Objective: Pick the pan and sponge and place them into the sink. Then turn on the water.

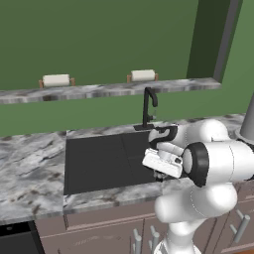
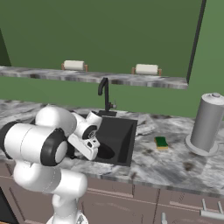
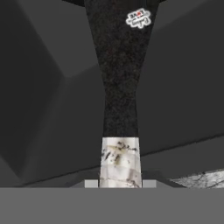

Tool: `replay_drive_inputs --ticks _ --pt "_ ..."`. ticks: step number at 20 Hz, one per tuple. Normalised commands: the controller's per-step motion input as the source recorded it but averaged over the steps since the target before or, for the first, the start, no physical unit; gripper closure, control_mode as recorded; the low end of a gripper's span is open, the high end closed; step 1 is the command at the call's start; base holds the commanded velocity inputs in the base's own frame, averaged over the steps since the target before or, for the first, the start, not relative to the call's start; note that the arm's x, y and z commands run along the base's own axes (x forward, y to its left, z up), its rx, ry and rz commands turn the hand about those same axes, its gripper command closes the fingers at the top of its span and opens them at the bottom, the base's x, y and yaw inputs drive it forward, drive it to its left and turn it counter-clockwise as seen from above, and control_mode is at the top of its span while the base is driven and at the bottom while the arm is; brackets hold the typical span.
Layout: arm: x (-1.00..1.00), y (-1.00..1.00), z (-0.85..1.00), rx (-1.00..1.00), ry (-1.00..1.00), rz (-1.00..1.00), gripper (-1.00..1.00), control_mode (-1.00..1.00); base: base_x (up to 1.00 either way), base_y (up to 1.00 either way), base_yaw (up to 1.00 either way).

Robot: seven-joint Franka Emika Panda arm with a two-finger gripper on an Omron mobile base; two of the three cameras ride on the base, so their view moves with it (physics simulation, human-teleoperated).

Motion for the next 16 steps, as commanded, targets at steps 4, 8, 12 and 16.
replay_drive_inputs --ticks 4,8,12,16 --pt "0.47 0.01 -0.08 0.00 -0.08 0.00 1.00 -1.00 0.00 0.00 0.00" --pt "0.49 0.00 0.00 0.00 -0.07 0.00 1.00 -1.00 0.00 0.00 0.00" --pt "0.40 0.00 -0.14 0.00 -0.07 0.00 1.00 -1.00 0.00 0.00 0.00" --pt "0.22 0.00 -0.51 0.00 -0.09 0.00 1.00 -1.00 0.00 0.00 0.00"
